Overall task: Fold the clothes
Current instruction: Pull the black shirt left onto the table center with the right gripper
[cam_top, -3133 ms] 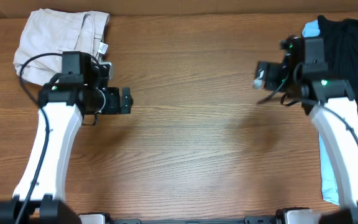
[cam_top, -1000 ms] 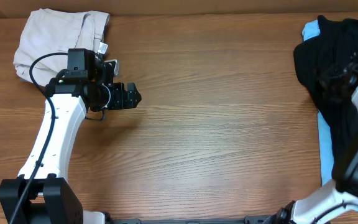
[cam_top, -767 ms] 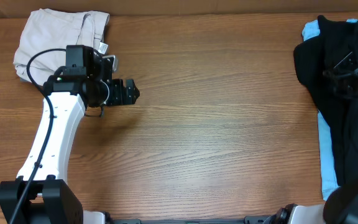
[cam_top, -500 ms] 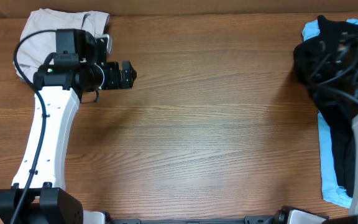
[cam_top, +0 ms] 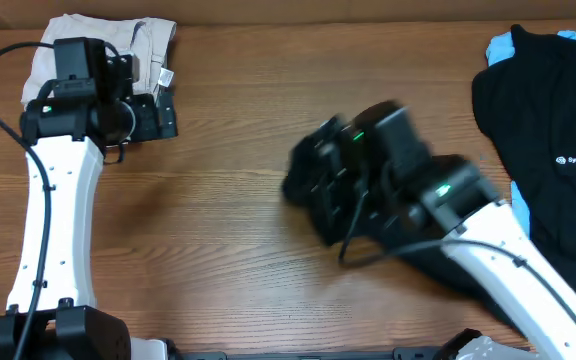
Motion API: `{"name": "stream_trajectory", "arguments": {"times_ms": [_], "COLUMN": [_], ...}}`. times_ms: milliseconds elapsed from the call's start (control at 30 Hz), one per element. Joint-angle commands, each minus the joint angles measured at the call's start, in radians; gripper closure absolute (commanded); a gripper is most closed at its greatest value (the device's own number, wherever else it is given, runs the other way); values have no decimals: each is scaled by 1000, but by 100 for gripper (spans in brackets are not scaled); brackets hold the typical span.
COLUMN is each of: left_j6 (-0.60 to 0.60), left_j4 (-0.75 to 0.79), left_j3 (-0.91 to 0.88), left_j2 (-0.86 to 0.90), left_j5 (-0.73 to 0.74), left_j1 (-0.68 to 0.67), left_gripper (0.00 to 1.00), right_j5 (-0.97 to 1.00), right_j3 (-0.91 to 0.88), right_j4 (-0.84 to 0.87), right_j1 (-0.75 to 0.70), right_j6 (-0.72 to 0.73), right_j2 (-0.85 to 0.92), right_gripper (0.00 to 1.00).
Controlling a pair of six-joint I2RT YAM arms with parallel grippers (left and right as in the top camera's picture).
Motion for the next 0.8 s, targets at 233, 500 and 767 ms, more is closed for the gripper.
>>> {"name": "stream_trajectory", "arguments": {"times_ms": [233, 500, 767], "left_j6": [47, 90, 90], "left_j4": [-15, -12, -43], "left_j3": [26, 26, 25], "left_j2": [-5, -5, -5], "left_j5": [-45, 49, 149], "left_j1": [114, 114, 97], "left_gripper": [0, 0, 0], "right_j5": [129, 382, 533], "right_j3": [15, 15, -44], "right_j4": [-34, -159, -143], "right_j1": [222, -34, -293], "right_j6": [97, 100, 87], "right_j2": [-31, -61, 48], "right_gripper": [67, 33, 24]}}
